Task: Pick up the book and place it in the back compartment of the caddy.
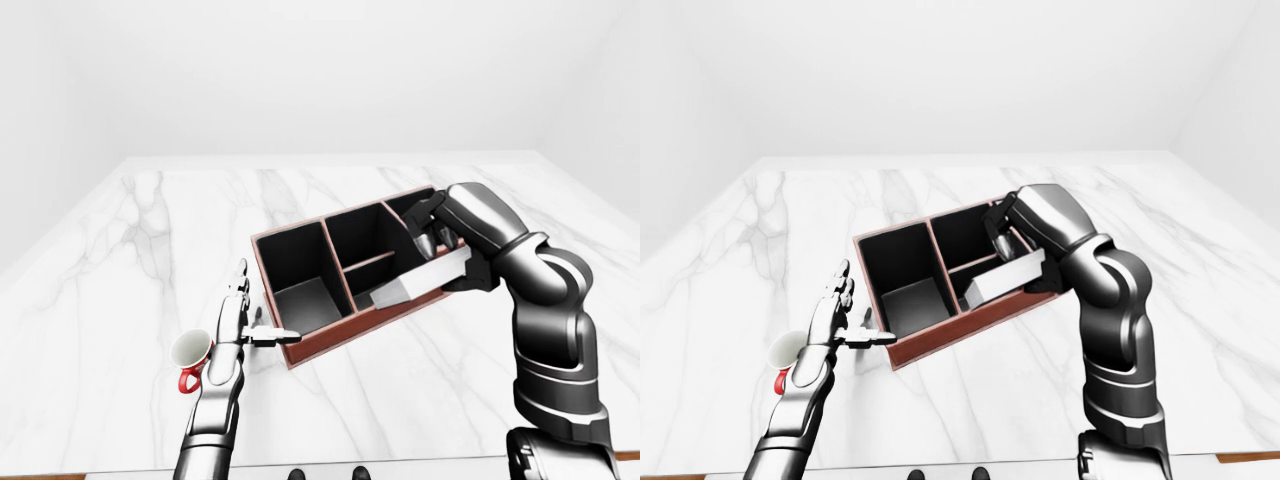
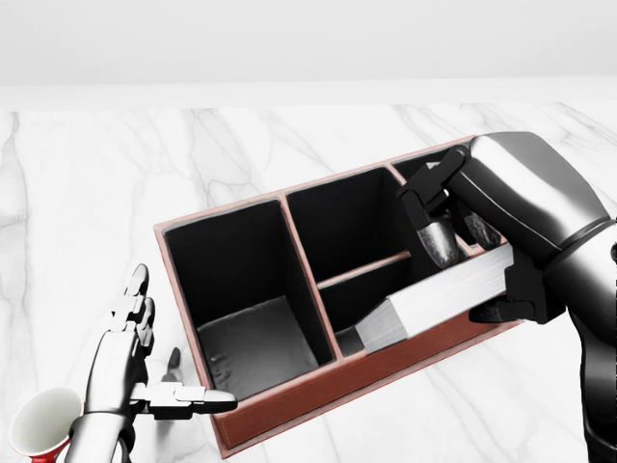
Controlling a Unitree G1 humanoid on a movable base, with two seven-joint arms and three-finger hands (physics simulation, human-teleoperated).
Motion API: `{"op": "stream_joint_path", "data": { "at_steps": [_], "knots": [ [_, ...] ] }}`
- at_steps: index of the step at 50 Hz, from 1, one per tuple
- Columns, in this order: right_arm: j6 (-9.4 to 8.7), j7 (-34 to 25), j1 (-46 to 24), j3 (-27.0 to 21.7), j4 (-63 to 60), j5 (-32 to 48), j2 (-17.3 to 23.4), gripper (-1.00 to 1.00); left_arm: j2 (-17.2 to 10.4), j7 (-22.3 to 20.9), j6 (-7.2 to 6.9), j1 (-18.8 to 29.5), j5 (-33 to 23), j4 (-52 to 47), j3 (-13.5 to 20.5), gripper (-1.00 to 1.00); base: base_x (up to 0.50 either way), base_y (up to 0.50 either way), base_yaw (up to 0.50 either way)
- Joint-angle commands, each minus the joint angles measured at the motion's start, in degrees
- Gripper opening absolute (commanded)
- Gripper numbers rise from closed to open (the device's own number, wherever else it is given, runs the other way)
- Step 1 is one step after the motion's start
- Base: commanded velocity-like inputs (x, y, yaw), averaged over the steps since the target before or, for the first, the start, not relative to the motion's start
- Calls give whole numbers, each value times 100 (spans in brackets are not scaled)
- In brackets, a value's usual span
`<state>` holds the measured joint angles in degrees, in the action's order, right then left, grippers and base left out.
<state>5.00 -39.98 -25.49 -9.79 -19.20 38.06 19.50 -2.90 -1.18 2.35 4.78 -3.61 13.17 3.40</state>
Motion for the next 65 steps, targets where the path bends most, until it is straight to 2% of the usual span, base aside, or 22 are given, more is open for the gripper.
{"op": "stream_joint_path", "data": {
  "at_steps": [1,44,58,65],
  "knots": [
    [0,171,-150,22,213,121,-30,-100,1,-3,-28,-10,3,-43,1,100,0,0,0],
    [0,683,-519,230,833,313,-163,-100,4,5,-19,-7,-15,-17,-8,100,0,0,0],
    [0,1092,-566,351,1287,514,-272,-100,-1,6,8,4,-11,16,-1,100,0,0,0],
    [0,1268,-658,411,1501,582,-317,-100,-2,-2,-45,-4,-4,-46,2,100,0,0,0]
  ]
}}
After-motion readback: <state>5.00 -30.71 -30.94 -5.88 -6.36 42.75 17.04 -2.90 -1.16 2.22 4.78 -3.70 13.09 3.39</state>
